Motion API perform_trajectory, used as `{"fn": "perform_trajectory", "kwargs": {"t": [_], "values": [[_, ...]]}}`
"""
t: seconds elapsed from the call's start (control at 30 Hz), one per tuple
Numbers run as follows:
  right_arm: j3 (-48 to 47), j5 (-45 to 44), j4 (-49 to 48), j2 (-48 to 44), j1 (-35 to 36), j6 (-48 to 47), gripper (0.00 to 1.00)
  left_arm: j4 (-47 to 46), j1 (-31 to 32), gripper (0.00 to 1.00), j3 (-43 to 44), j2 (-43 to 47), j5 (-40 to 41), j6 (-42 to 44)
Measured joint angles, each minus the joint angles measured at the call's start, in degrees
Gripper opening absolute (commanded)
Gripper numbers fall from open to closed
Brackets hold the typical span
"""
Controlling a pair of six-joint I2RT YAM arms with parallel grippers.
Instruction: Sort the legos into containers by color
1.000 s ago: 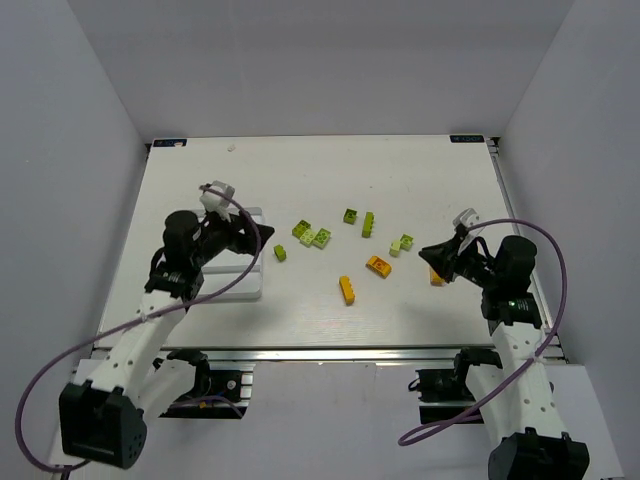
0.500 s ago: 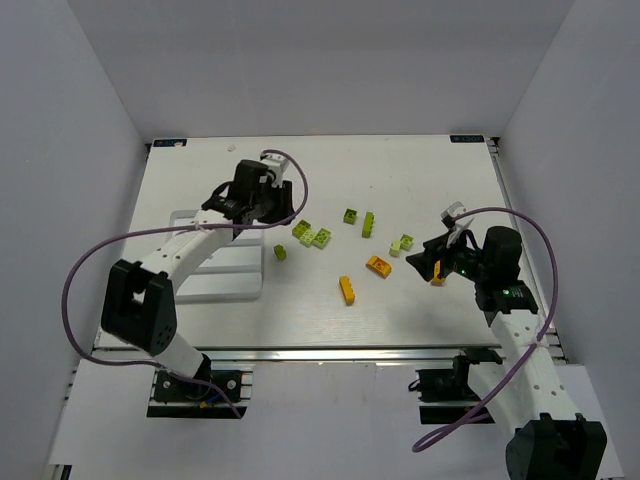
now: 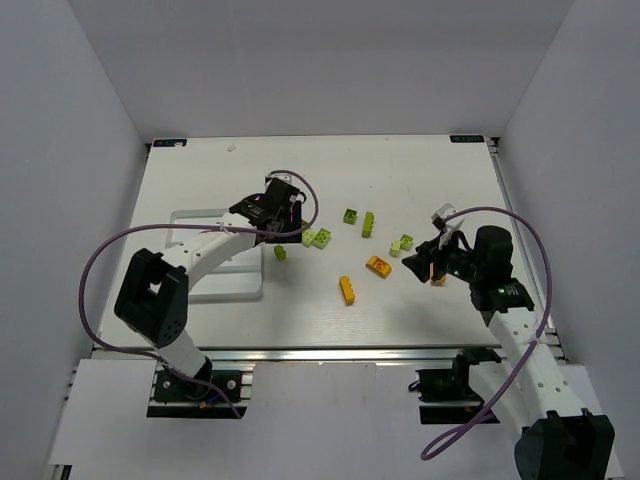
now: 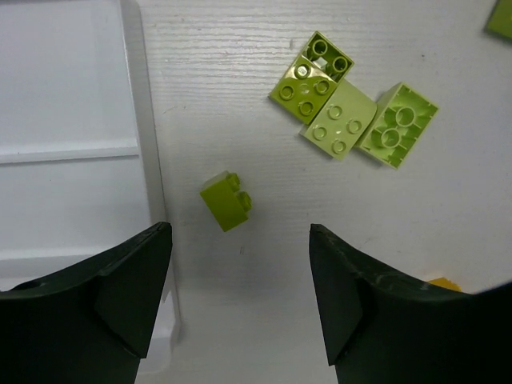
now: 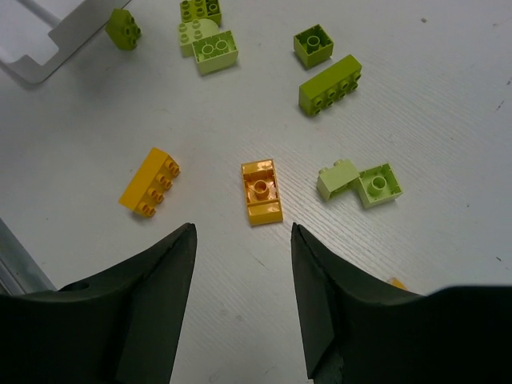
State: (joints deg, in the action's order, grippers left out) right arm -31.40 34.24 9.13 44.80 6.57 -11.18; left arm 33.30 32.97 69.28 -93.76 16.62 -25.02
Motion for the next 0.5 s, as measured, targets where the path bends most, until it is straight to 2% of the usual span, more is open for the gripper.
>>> {"fn": "perform_trajectory", "kwargs": {"t": [0.1, 0.37, 0.5], "values": [[0.0, -0.8, 0.0, 0.0, 0.3, 0.0, 0.56, 0.1, 0.5, 0.78, 0.0, -0.2, 2.4, -3.6], [0.0, -2.0, 0.0, 0.1, 0.3, 0.2, 0.56, -0.7, 0.5, 0.61, 0.0, -5.5, 4.4, -9.7], [0.0, -2.3, 0.0, 0.1, 0.5, 0.2, 0.56, -0.8, 0.5, 0.61, 0.0, -7.8, 4.6, -11.2]]}}
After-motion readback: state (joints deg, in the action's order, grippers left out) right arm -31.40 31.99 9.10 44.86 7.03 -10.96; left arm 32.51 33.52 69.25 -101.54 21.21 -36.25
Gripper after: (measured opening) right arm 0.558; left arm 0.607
